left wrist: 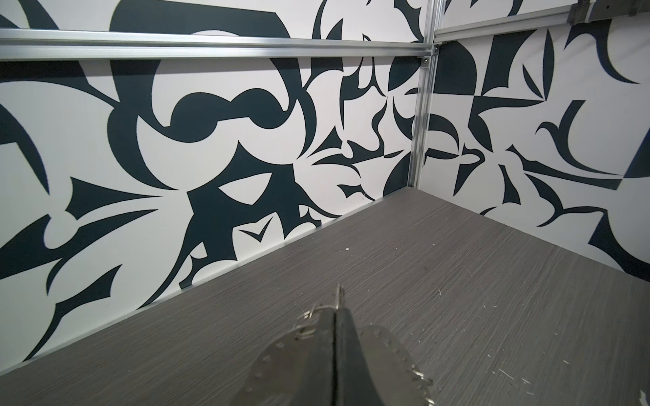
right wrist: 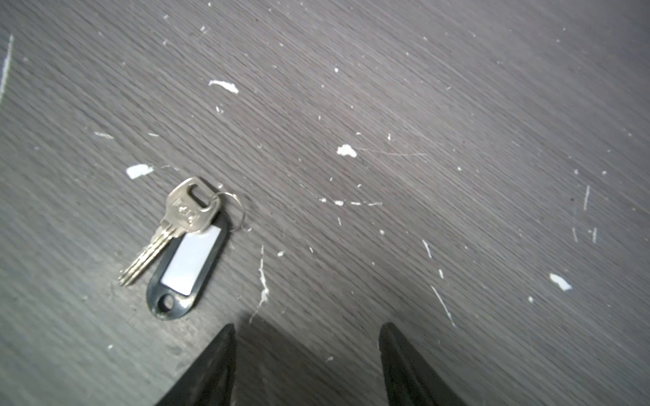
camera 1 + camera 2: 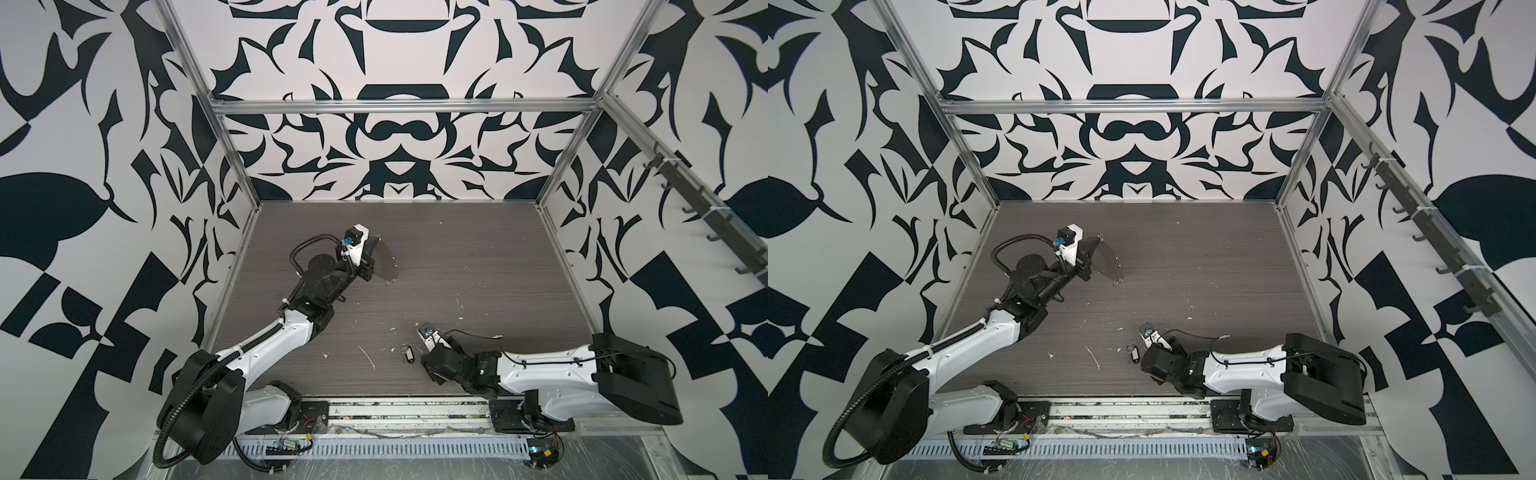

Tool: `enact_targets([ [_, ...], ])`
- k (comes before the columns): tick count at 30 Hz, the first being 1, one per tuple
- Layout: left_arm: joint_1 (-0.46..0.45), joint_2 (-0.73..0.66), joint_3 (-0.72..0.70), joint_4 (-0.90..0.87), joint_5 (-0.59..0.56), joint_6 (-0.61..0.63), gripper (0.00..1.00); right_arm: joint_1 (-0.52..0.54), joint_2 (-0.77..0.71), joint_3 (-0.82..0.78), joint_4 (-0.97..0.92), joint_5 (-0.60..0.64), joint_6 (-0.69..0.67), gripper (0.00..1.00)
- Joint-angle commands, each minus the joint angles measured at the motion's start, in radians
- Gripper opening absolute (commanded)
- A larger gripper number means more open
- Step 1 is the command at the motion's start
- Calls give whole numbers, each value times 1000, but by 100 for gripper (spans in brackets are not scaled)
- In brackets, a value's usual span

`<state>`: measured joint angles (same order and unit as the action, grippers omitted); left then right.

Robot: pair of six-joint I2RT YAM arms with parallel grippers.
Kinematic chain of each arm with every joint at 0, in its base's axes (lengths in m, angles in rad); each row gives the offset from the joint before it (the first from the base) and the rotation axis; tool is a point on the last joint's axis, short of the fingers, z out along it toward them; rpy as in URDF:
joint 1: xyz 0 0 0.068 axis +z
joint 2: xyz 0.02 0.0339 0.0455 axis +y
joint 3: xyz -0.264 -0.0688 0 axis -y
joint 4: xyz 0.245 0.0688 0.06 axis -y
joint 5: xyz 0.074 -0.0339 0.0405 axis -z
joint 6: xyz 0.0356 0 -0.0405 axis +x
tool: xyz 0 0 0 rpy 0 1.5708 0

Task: Attach keys to a key ring
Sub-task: Rotate the key from the bottom-center of the table.

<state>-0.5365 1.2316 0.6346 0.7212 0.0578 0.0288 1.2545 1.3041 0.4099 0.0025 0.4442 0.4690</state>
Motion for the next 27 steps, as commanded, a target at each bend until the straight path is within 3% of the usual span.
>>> enact_targets([
  [1, 5, -15, -4, 53, 13, -13, 0, 6, -28, -2, 25, 24, 33, 66],
  [7, 7, -27, -12, 58, 10, -12, 0, 5, 32, 44, 134, -92, -24, 67],
  [16, 11, -27, -12, 60, 11, -13, 0, 5, 231, 176, 141, -39, -33, 73],
  [27, 12, -29, -14, 63, 16, -16, 0, 5, 140, 98, 53, 26, 30, 72],
])
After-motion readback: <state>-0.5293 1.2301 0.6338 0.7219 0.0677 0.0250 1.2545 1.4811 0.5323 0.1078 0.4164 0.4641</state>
